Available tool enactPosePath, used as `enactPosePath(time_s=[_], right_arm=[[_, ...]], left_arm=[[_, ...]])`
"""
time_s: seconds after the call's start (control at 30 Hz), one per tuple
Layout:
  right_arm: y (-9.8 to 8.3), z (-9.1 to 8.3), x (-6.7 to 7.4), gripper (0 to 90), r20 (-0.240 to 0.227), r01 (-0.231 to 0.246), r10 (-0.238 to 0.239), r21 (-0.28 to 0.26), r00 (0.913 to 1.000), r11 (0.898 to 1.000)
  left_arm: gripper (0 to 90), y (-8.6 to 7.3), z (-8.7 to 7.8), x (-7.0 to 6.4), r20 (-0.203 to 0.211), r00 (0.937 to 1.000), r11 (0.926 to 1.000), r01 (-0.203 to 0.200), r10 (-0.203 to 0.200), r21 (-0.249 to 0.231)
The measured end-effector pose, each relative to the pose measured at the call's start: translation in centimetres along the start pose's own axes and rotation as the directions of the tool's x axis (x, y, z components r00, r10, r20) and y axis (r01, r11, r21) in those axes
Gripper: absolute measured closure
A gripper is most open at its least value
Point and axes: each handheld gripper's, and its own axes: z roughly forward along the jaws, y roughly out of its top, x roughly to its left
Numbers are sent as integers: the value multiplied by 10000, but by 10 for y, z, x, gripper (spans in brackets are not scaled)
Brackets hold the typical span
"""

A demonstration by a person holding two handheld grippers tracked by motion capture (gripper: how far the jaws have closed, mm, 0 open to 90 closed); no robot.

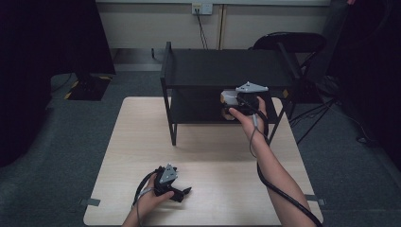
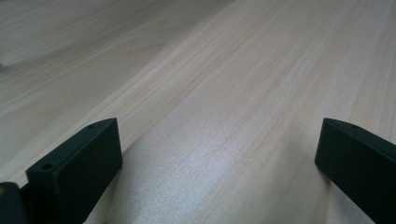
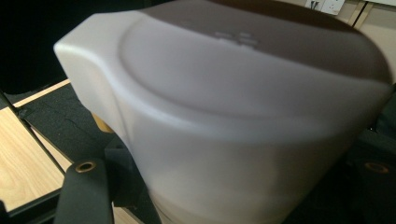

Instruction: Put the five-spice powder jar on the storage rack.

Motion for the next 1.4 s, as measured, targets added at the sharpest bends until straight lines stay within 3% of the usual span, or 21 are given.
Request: enactPosePath(time_s=[0.5,0.73,0.77,0.83,1.0,1.13,1.4], right_arm=[[1,0,2,286,135,134,-135,86,9998,9999],[-1,-2,2,115,55,35,-35,29,10000,10000],[-3,-4,1,56,48,-28,28,-53,10000,10000],[-7,-7,1,21,64,-180,181,-131,9998,9998],[-14,-11,-3,17,-61,-185,185,-92,9998,9998],[-23,-17,-3,18,157,-38,40,-148,9999,9999],[-50,-45,-8,7,4,-171,171,-485,9999,9987]], left_arm=[[0,0,0,0,-2,10000,10000,-3,3,-2],[0,0,0,0,4,10000,10000,1,-1,1],[0,0,0,0,4,10000,10000,1,-1,2],[0,0,0,0,3,10000,10000,-3,3,5],[0,0,0,0,4,10000,10000,-3,3,5],[0,0,0,0,4,10000,10000,0,0,0],[0,0,0,0,-4,10000,10000,-8,8,-4]])
